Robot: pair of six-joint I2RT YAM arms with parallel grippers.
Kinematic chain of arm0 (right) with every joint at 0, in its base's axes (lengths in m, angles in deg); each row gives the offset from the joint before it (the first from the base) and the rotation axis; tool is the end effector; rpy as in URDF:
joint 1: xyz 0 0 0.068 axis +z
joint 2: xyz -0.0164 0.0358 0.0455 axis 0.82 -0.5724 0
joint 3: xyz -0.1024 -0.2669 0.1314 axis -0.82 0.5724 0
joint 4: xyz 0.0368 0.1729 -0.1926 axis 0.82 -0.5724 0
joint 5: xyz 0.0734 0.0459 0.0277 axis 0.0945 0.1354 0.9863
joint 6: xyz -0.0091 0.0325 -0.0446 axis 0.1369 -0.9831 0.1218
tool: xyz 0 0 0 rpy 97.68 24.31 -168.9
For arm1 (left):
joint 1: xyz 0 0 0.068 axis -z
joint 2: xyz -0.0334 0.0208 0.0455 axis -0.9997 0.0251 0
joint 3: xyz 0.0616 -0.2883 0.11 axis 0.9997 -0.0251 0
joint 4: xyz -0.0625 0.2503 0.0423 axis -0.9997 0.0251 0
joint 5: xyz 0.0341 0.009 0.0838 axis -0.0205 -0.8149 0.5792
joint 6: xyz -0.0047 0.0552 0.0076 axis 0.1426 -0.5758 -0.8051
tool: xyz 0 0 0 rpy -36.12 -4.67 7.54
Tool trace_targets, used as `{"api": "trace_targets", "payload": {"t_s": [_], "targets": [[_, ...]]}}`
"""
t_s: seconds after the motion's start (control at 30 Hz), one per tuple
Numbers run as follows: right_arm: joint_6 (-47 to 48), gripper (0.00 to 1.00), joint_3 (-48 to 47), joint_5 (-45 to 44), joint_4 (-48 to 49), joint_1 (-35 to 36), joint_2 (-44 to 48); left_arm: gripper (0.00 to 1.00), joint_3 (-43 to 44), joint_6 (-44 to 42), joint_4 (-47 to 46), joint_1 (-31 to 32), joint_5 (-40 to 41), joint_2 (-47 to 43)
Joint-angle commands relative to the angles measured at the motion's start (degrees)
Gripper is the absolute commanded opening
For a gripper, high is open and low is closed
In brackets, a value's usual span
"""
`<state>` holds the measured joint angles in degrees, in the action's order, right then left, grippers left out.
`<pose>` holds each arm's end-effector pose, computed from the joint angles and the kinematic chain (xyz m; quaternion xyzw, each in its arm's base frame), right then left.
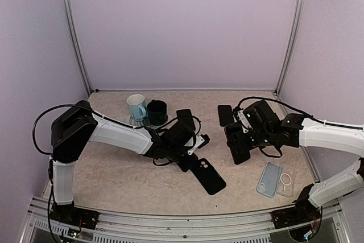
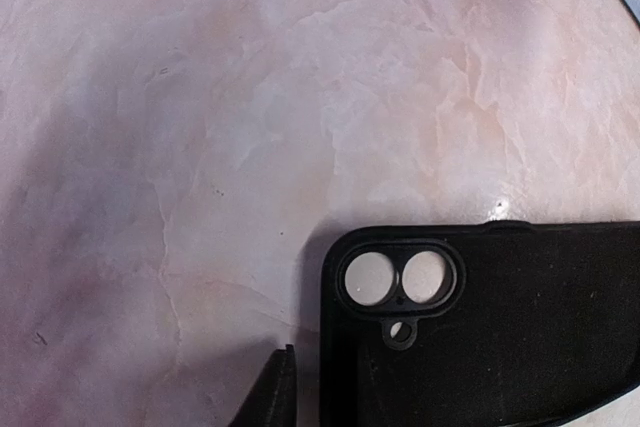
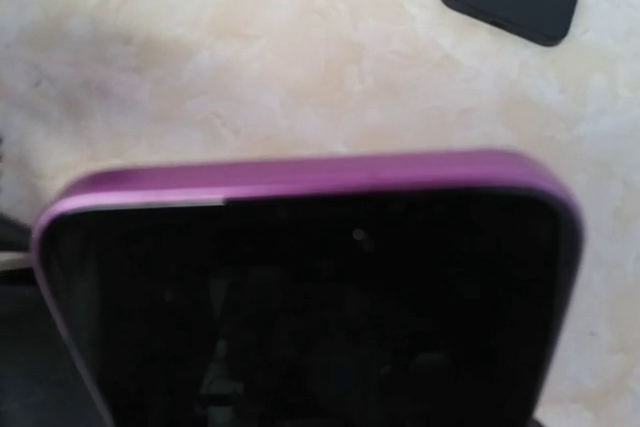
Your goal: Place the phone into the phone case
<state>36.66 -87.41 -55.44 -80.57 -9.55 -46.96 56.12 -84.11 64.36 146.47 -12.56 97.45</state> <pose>0.1798 0.1708 0.2800 -0.1488 0.9214 0.1035 0.3438 0.2379 -0.3838 0.1635 0.4557 0.8250 -0.1898 0.2751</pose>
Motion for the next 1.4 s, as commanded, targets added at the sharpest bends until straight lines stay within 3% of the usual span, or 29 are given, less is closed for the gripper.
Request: {"api": "trace_targets", "payload": {"t_s": [0.0,0.27,0.4,0.67,1.0,1.37], "targets": [[-4.2,0.3,-2.0,-2.4,1.9,3.1,0.0,0.33,-0.9,2.9,-0.8,0.5,2.6,-3.9],[-9.4,0.27,-6.1,-5.8,2.6,11.1,-5.7,0.48,-9.0,6.5,-5.2,-0.6,7.7,-16.0],[-13.6,0.27,-7.3,-7.2,4.9,16.8,-9.8,0.52,-14.6,10.3,-5.2,-2.5,10.0,-20.2],[-21.0,0.26,-9.1,-9.4,1.5,21.5,-17.0,0.57,-22.2,13.2,-7.7,-3.8,11.4,-26.7],[-23.8,0.26,-12.7,-12.7,-7.2,23.2,-22.3,0.58,-24.5,13.6,-8.6,-3.7,11.2,-27.7],[-21.0,0.27,-11.4,-7.7,-3.2,23.1,-24.1,0.58,-24.3,13.2,-8.0,-3.6,11.6,-27.4]]}}
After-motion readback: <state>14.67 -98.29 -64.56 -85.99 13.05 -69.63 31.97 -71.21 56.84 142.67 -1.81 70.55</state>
